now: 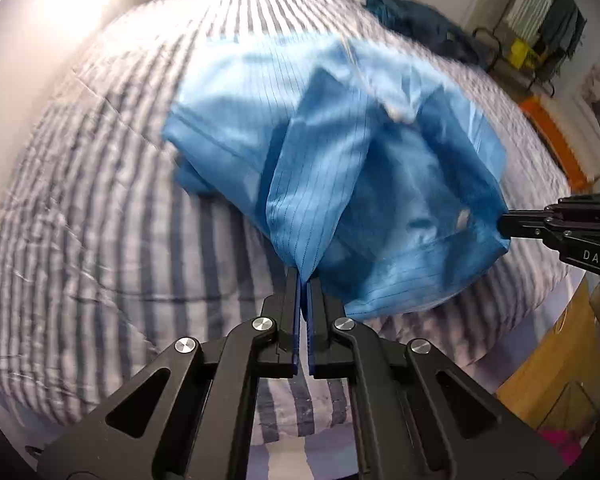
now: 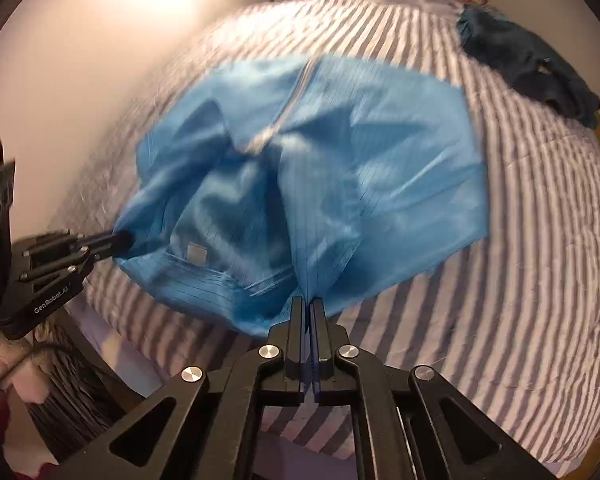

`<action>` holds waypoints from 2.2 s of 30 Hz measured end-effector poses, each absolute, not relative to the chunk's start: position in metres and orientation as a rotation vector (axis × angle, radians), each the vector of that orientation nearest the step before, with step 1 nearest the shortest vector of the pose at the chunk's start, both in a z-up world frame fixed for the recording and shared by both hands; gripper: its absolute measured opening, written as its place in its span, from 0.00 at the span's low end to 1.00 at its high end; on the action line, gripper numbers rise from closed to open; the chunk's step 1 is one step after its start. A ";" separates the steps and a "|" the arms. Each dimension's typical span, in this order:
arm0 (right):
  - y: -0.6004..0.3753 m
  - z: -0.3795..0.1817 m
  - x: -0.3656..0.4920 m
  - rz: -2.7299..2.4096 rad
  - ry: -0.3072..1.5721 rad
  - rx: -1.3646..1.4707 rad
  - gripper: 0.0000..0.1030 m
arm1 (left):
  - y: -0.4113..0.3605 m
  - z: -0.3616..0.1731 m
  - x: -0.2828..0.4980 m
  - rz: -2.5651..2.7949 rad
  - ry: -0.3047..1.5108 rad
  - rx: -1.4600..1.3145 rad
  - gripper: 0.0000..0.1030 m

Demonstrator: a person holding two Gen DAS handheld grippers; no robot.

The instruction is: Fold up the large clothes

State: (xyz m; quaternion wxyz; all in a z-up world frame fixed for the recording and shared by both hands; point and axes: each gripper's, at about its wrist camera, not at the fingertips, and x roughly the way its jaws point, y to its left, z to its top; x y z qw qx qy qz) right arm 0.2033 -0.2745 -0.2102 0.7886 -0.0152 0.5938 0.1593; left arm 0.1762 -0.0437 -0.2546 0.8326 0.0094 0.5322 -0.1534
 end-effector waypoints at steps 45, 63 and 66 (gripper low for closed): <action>-0.405 -0.238 0.231 0.402 1.060 0.769 0.37 | 0.075 -0.259 0.255 -0.329 1.014 -0.769 0.11; -0.383 -0.242 0.221 0.270 1.113 0.496 0.00 | 0.049 -0.272 0.258 -0.198 1.059 -0.527 0.03; -0.377 -0.244 0.218 0.283 1.119 0.470 0.05 | 0.049 -0.258 0.254 -0.184 1.050 -0.492 0.08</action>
